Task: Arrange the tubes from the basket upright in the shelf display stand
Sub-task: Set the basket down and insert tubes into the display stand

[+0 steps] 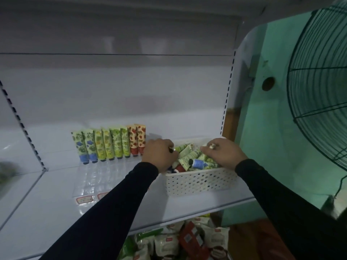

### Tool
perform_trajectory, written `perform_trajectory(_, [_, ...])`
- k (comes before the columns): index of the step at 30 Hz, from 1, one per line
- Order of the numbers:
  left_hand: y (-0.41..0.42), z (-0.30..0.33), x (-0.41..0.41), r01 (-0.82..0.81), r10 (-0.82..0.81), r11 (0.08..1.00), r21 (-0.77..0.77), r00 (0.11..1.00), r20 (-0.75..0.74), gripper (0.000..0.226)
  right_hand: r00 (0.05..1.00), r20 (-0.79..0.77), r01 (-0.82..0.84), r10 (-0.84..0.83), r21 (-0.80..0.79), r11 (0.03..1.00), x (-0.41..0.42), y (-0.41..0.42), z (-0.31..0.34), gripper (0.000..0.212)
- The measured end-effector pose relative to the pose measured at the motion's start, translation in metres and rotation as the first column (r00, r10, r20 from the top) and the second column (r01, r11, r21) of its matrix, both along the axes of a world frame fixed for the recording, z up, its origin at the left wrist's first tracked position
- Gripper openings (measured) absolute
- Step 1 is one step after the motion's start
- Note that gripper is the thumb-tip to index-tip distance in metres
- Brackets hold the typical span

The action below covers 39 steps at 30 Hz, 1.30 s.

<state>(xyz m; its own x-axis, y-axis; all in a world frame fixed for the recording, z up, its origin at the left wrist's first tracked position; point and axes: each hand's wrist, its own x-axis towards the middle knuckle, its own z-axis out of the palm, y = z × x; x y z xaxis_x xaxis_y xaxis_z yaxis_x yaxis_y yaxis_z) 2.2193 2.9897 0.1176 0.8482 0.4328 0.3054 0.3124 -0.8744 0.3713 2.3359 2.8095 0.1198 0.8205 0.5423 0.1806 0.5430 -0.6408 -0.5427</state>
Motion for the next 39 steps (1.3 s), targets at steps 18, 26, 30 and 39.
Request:
perform_trajectory(18, [-0.002,-0.012,0.005,0.002,0.011,0.997,-0.075,0.985,0.173,0.032,0.867,-0.44,-0.047,0.235,0.398,0.916,-0.004,-0.003,0.013,0.041])
perform_trajectory(26, [-0.002,-0.009,0.001,0.004,0.008,0.998,-0.064,0.981,0.194,0.031,0.995,-0.091,0.017,0.05,0.611,0.791,-0.009,0.006,0.03,0.052])
perform_trajectory(30, [0.003,0.006,-0.009,0.034,0.103,0.952,-0.303,0.899,0.425,0.031,0.999,-0.032,-0.009,0.043,0.69,0.724,-0.017,0.014,0.04,0.044])
perform_trajectory(39, [0.056,0.028,-0.068,0.244,0.461,0.65,-0.719,0.626,0.629,0.023,0.969,-0.092,-0.079,0.231,0.766,0.638,-0.044,0.049,0.047,0.028])
